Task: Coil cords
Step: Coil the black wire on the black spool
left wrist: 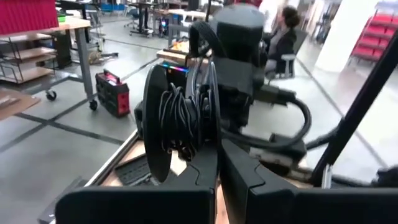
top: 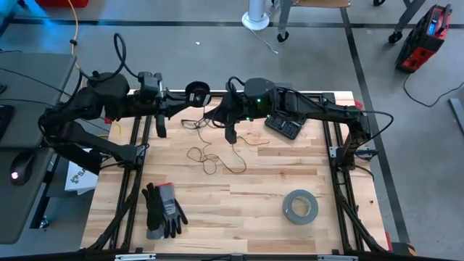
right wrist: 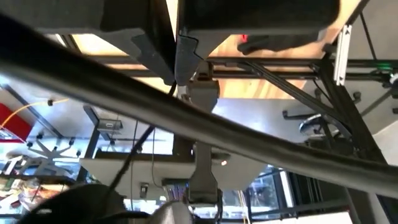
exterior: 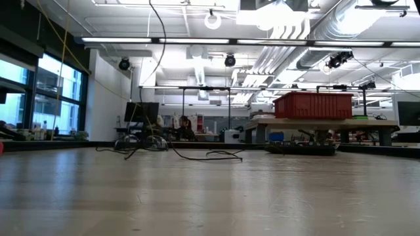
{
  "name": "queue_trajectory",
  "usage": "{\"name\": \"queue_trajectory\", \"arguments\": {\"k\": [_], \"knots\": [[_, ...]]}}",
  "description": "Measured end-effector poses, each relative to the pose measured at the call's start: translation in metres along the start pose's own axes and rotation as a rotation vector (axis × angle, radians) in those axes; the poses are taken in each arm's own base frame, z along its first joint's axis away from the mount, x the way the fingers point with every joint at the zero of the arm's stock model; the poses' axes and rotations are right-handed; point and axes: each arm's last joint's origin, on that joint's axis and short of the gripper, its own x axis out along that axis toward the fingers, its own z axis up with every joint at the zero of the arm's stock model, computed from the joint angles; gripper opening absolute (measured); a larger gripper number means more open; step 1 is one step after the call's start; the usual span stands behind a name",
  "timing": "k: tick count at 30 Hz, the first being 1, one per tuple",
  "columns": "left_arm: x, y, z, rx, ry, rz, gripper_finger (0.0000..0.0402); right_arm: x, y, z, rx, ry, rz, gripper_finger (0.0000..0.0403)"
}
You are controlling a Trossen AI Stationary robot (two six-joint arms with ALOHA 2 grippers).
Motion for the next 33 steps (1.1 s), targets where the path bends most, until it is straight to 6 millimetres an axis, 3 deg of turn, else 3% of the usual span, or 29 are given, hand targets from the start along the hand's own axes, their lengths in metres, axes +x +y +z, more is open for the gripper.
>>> {"name": "queue_trajectory", "arguments": {"k": [10,22,33], "knots": [[0.012,-0.004,0.009,-0.094,-0.096,-0.027,0.0001,0.001,0.003,0.0,-0.011,-0.002,-0.014,0.0005],[0.01,-0.006,0.021,-0.081,-0.225,-0.036,0.0001,0.001,0.002,-0.004,-0.002,0.037,-0.041,0.0101],[0.0,-0.002,0.024,-0.055,-0.249,0.015,0.0001,-0.009,0.003,-0.001,-0.038,0.066,-0.064,0.0107]]}}
